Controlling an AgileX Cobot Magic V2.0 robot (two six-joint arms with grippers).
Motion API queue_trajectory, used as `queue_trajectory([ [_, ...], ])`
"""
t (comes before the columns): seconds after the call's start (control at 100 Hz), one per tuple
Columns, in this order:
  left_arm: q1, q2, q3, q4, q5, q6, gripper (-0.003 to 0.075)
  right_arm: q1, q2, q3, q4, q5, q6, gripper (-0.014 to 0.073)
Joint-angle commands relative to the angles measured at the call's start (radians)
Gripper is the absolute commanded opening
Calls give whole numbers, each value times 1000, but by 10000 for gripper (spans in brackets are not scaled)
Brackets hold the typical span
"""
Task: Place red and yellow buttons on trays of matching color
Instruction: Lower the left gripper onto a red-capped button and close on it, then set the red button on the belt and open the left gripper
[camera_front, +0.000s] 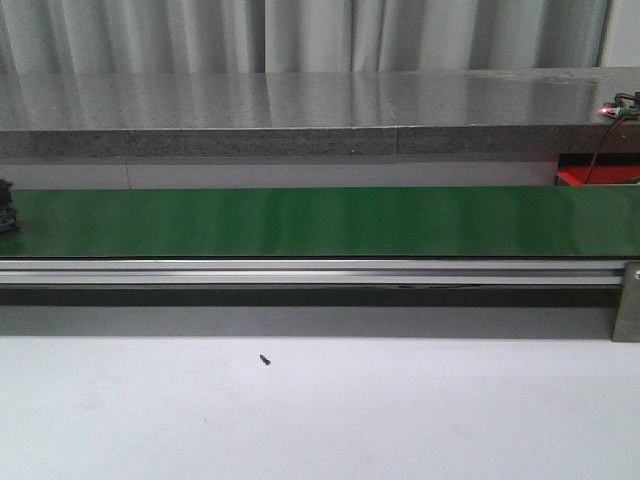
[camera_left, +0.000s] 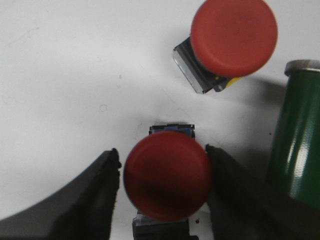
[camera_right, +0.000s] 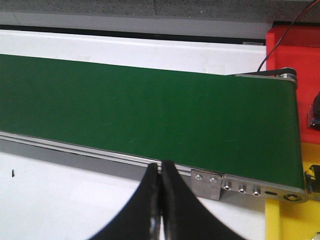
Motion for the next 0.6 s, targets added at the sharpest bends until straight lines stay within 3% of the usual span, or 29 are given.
queue_trajectory([
  [0.0, 1, -55, -32, -20, -35, 2, 212, -1, -6, -28, 24, -45, -4, -113],
  [0.13, 1, -55, -32, -20, -39, 2, 139, -1, -6, -28, 24, -45, -4, -113],
  [0.59, 3, -243, -27, -23, 0, 2, 138, -1, -6, -28, 24, -45, -4, -113],
])
